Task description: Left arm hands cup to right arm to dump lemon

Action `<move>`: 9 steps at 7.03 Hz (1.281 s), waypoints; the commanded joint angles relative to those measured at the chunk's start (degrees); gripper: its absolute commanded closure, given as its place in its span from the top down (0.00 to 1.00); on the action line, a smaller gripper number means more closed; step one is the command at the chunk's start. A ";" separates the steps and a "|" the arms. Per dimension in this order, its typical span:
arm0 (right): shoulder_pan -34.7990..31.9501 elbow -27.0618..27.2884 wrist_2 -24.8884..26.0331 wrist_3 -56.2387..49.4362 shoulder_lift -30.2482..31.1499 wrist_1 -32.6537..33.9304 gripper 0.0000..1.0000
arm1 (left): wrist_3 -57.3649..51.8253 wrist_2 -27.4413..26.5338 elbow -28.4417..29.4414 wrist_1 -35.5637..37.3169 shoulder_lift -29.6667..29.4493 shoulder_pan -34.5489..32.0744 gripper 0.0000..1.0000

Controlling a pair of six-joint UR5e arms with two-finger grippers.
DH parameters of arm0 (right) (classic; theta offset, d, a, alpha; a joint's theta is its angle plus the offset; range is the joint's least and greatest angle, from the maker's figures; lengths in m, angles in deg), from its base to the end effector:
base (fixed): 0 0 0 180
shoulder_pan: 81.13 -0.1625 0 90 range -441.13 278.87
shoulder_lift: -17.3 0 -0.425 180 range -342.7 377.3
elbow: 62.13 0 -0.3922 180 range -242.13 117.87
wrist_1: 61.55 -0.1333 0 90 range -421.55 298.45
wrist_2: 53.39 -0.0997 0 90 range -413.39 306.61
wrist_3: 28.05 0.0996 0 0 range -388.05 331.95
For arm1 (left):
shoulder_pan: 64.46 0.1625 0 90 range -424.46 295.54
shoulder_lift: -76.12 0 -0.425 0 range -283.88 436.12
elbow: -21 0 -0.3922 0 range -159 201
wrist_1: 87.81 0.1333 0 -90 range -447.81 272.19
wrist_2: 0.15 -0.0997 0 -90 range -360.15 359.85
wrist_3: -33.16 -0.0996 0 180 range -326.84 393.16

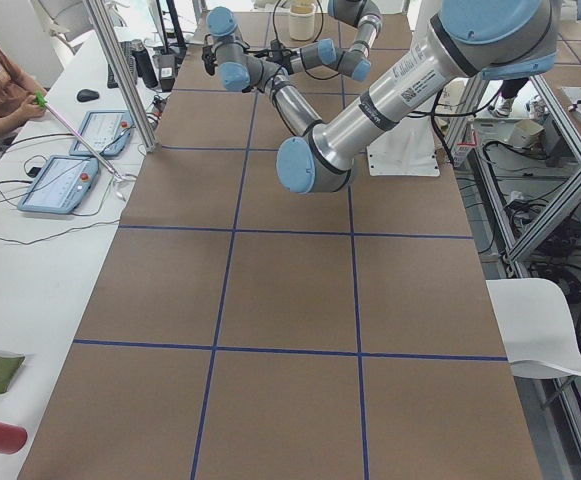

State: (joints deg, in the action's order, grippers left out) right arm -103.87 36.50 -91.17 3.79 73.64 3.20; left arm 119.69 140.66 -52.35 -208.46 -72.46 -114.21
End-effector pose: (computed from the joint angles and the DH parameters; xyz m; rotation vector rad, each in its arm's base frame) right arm -0.4900 -0.4353 0.1835 1.2987 -0.3073 0.0129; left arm 0.4381 -0.6044 0.0457 -0.1512 1.3731 -0.1142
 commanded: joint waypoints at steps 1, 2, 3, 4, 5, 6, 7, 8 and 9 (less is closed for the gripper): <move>-0.02 0.51 0.07 1.03 0.44 -0.41 0.25 | 0.13 -0.01 1.01 -0.82 -0.21 0.01 0.71; 0.07 0.52 0.07 1.03 0.44 -0.50 0.25 | 0.04 -0.01 1.36 -0.82 -0.21 0.01 0.64; 0.07 0.52 0.07 1.03 0.35 -0.50 0.25 | 0.04 -0.01 1.98 -0.91 -0.39 0.18 0.63; 0.07 0.52 0.15 1.03 0.18 -0.33 0.25 | 0.04 -0.01 1.98 -1.00 -0.47 0.53 0.59; 0.07 0.52 0.15 1.03 0.26 -0.33 0.25 | 0.04 -0.01 1.98 -1.00 -0.48 0.80 0.53; 0.07 0.52 0.15 1.03 0.18 -0.33 0.26 | 0.04 -0.01 1.98 -1.00 -0.56 0.80 0.48; 0.07 0.43 0.15 1.03 0.09 -0.24 0.26 | 0.04 -0.01 1.98 -1.00 -0.65 0.80 0.45; 0.07 0.43 0.24 1.03 0.09 -0.15 0.26 | 0.04 0.08 1.98 -1.00 -0.83 0.97 0.43; 0.07 0.43 0.24 1.03 0.17 -0.15 0.27 | 0.04 0.08 1.98 -1.00 -0.83 1.06 0.42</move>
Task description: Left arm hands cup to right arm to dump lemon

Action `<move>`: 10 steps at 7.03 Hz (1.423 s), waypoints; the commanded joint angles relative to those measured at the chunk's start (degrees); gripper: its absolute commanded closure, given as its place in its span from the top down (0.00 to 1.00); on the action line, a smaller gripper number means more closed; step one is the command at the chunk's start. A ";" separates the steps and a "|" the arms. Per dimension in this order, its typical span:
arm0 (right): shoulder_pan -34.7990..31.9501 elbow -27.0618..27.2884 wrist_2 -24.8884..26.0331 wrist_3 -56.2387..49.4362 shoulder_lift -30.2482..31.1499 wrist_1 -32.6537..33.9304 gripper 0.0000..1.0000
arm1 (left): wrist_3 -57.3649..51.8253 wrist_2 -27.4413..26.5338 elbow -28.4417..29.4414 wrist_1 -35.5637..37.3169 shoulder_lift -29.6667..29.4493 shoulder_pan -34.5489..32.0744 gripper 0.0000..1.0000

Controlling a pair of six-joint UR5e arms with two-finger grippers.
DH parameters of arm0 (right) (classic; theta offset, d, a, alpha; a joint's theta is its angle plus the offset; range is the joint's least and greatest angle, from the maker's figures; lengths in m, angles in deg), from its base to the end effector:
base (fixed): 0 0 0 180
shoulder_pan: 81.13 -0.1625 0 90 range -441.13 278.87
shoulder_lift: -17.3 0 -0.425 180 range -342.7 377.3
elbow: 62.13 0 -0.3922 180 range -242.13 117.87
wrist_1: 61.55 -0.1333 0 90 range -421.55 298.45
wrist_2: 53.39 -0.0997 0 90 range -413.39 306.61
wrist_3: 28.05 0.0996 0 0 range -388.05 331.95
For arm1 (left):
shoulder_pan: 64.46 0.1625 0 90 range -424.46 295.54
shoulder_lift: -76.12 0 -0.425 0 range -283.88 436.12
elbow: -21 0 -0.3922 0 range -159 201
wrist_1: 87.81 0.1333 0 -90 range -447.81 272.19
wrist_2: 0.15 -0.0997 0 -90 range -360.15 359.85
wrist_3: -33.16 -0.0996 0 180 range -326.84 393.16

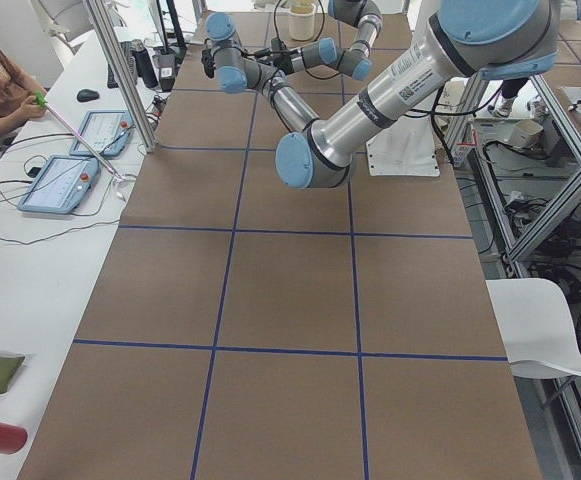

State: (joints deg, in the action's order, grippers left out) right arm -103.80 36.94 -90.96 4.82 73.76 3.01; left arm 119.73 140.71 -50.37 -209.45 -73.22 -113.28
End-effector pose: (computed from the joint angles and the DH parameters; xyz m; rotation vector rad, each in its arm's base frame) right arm -0.4876 -0.4337 0.1814 1.3011 -0.3243 0.0342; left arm 0.4536 -0.6037 0.0475 -0.1659 1.3690 -0.1029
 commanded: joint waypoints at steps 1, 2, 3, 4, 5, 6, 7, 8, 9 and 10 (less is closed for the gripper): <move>0.00 -0.01 0.03 0.00 -0.04 0.13 0.28 | 0.00 0.03 0.00 0.00 -0.16 0.31 0.39; 0.00 -0.01 0.03 0.00 -0.04 0.13 0.28 | -0.09 -0.05 0.00 0.00 -0.16 0.40 0.35; 0.00 -0.01 0.03 0.00 -0.04 0.13 0.28 | -0.09 -0.06 0.00 0.00 -0.16 0.40 0.32; 0.00 -0.01 0.03 0.00 -0.04 0.13 0.28 | -0.17 -0.06 0.00 0.00 -0.16 0.40 0.26; 0.00 -0.01 0.03 0.00 -0.04 0.13 0.31 | -0.18 -0.06 0.09 0.09 -0.16 0.49 0.13; 0.00 0.07 0.03 0.00 -0.04 0.04 0.99 | -0.18 -0.06 0.09 0.09 -0.07 0.57 0.00; 0.00 0.08 0.03 0.00 -0.04 -0.04 1.00 | -0.09 -0.06 0.09 0.17 0.02 0.57 0.00; 0.00 0.08 0.03 0.00 -0.04 -0.04 1.00 | -0.09 0.03 0.09 0.17 0.02 0.57 0.00; 0.00 0.08 0.03 0.00 0.05 -0.13 1.00 | -0.09 -0.05 0.09 0.17 0.02 0.57 0.00; 0.00 0.08 0.03 0.09 0.14 -0.13 1.00 | 0.00 -0.06 0.00 0.17 0.02 0.40 0.00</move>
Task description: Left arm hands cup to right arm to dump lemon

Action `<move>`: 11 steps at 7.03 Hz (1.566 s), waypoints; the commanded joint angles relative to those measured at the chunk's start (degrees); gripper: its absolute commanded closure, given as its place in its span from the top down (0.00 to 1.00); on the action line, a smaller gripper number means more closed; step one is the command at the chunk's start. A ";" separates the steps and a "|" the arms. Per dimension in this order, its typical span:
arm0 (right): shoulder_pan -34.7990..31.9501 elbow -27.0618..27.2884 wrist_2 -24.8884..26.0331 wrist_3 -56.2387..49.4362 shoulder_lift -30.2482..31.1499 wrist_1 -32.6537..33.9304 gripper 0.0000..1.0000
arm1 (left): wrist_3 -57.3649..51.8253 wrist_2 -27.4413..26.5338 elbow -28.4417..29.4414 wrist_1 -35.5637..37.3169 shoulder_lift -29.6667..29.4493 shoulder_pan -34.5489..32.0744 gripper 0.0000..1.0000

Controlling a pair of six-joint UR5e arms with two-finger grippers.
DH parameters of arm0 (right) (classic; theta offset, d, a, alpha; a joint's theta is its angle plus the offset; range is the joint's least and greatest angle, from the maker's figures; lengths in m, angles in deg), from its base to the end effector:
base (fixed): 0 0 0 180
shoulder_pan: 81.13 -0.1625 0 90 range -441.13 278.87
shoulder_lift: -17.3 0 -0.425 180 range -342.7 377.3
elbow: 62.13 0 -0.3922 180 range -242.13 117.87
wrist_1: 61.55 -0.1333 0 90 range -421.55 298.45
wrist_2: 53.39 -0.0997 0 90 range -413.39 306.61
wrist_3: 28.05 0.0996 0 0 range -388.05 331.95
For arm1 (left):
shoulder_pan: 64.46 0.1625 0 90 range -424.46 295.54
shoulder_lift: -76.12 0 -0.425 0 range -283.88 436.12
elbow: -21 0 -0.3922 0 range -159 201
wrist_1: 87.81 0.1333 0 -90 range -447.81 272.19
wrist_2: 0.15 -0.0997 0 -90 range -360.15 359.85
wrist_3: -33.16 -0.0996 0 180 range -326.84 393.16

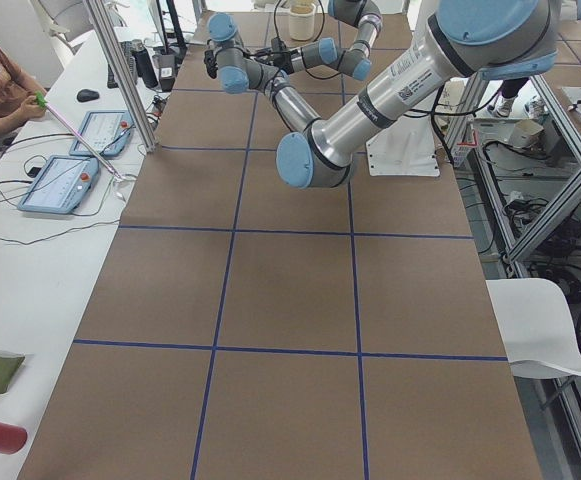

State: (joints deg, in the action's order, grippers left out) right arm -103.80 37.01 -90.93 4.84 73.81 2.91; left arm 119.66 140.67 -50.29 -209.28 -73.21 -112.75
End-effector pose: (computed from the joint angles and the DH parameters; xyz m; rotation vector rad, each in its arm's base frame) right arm -0.4870 -0.4335 0.1813 1.3022 -0.3259 0.0359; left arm 0.4597 -0.6000 0.0484 -0.1734 1.3650 -0.0971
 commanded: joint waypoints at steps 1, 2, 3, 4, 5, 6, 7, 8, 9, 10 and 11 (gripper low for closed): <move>0.00 0.00 0.00 0.07 0.18 -0.03 1.00 | -0.02 -0.02 0.01 0.00 0.01 -0.40 0.00; 0.00 0.00 -0.09 0.07 0.27 -0.12 1.00 | -0.02 -0.02 0.19 0.00 0.01 -1.10 0.00; -0.09 0.00 0.00 0.07 0.36 -0.30 1.00 | -0.02 -0.02 0.80 0.00 0.01 -1.89 0.00; -0.09 0.00 0.00 0.07 0.45 -0.30 1.00 | 0.07 0.15 0.80 0.00 0.01 -3.29 0.00; 0.00 0.09 0.00 0.07 0.45 -0.30 1.00 | 0.16 0.16 0.80 -0.08 -0.08 -4.17 0.00; 0.00 0.09 0.00 0.07 0.53 -0.30 1.00 | 0.16 0.50 0.89 0.00 -0.08 -6.18 0.00; 0.00 0.09 0.00 0.07 0.53 -0.30 1.00 | 0.25 0.86 1.06 0.00 -0.08 -8.03 0.00; 0.00 0.09 0.00 0.07 0.62 -0.30 1.00 | 0.25 3.03 1.76 0.09 0.01 -10.31 0.00; -0.09 0.70 -0.26 0.07 0.54 -0.21 1.00 | -0.10 5.67 3.07 0.09 0.27 -13.73 0.00; -0.52 1.40 -1.22 0.07 0.27 -0.12 1.00 | -0.80 5.87 3.26 0.18 1.84 -16.63 0.00; -2.53 1.93 -5.14 0.24 0.27 -0.12 1.00 | -0.72 5.17 3.00 0.35 4.47 -17.36 0.00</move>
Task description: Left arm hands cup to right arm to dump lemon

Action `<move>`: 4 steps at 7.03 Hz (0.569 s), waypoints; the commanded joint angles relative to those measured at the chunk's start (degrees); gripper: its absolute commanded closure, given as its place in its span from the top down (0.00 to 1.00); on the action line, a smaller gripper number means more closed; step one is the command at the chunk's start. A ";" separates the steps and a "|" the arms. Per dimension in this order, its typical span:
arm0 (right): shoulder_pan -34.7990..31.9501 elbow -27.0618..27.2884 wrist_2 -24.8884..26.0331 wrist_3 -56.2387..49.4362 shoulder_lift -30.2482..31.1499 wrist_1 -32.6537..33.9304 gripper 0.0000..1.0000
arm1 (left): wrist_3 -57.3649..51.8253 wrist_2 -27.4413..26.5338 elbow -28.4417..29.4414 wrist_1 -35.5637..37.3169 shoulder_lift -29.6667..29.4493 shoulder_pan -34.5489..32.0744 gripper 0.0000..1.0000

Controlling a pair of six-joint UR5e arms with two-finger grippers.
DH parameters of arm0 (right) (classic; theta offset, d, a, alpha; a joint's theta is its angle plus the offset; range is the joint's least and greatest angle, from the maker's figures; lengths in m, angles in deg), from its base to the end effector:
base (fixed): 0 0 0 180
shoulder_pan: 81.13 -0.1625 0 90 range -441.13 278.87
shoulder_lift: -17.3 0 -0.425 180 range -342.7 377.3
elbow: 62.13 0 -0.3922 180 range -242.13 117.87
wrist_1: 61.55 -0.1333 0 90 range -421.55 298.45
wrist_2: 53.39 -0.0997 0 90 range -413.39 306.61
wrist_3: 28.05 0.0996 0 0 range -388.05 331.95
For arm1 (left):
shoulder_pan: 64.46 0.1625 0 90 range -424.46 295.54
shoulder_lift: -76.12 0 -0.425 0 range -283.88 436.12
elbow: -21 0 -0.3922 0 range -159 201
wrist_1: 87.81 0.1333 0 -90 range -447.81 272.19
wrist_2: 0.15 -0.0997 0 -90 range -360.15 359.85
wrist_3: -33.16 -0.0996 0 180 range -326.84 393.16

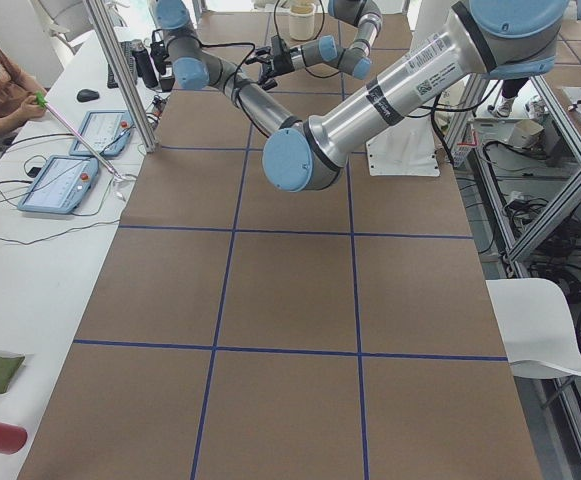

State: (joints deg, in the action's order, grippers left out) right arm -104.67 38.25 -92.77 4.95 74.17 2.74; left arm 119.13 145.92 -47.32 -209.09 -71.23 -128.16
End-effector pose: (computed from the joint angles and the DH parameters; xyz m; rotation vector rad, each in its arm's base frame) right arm -0.4763 -0.4369 0.1776 1.2962 -0.3548 0.0397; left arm 0.2943 -0.7097 0.0931 -0.1178 1.3519 -0.3070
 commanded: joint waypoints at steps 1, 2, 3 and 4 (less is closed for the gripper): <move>-4.63 1.22 -7.95 1.09 -0.09 0.13 1.00 | -2.11 -2.78 -0.05 0.07 5.12 -3.34 0.00; -8.93 1.31 -14.78 2.49 -0.09 0.39 1.00 | -4.30 -5.42 -0.40 0.33 6.71 -5.10 0.00; -14.02 1.14 -23.29 3.72 0.17 0.65 1.00 | -7.89 -8.06 -0.93 0.34 8.03 -6.25 0.00; -20.25 1.05 -34.34 4.34 0.34 1.44 1.00 | -11.76 -8.87 -1.02 0.42 10.22 -7.48 0.00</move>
State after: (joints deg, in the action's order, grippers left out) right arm -118.23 39.39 -115.48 8.29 74.31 3.48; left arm 111.60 138.79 -48.08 -208.76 -63.31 -134.14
